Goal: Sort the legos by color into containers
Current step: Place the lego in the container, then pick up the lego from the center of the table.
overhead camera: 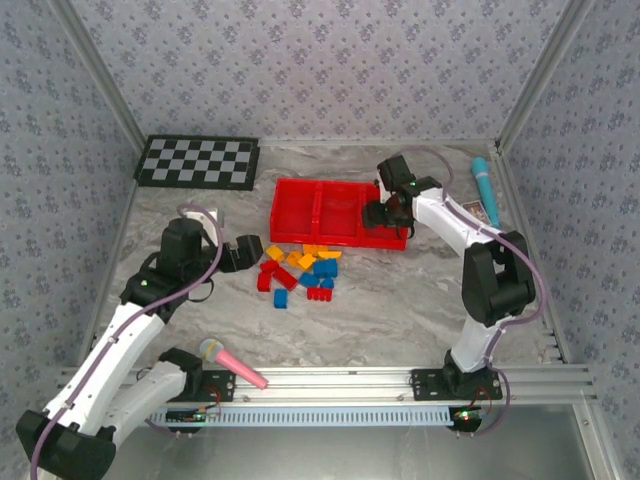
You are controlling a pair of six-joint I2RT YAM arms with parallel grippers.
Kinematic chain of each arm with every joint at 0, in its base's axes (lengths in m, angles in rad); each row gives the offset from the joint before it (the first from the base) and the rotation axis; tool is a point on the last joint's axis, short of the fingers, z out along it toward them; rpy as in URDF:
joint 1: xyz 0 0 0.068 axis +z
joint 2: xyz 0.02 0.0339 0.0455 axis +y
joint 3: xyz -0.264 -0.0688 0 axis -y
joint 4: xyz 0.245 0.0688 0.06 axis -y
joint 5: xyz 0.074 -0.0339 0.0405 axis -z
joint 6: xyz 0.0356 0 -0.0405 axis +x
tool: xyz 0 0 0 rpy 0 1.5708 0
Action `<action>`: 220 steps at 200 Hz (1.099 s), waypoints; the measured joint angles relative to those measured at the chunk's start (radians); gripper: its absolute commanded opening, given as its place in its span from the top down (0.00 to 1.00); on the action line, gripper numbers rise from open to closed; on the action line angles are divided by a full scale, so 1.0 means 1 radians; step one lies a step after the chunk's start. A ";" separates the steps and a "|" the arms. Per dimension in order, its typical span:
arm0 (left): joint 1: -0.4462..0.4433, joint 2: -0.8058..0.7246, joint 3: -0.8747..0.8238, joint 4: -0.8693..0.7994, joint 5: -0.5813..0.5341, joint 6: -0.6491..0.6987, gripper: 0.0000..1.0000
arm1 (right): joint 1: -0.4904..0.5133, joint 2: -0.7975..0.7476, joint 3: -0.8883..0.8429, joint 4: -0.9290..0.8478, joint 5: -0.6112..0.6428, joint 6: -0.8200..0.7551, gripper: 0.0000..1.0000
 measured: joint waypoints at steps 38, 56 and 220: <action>0.000 0.007 -0.008 0.013 0.015 0.000 0.00 | 0.167 -0.157 -0.060 -0.012 0.042 -0.106 0.30; 0.000 -0.004 -0.024 0.028 0.018 0.000 0.00 | 0.261 -0.215 -0.095 -0.011 0.046 -0.159 0.30; 0.000 -0.325 -0.066 -0.059 -0.067 -0.031 0.00 | 0.470 -0.036 -0.212 -0.023 -0.211 -0.256 0.31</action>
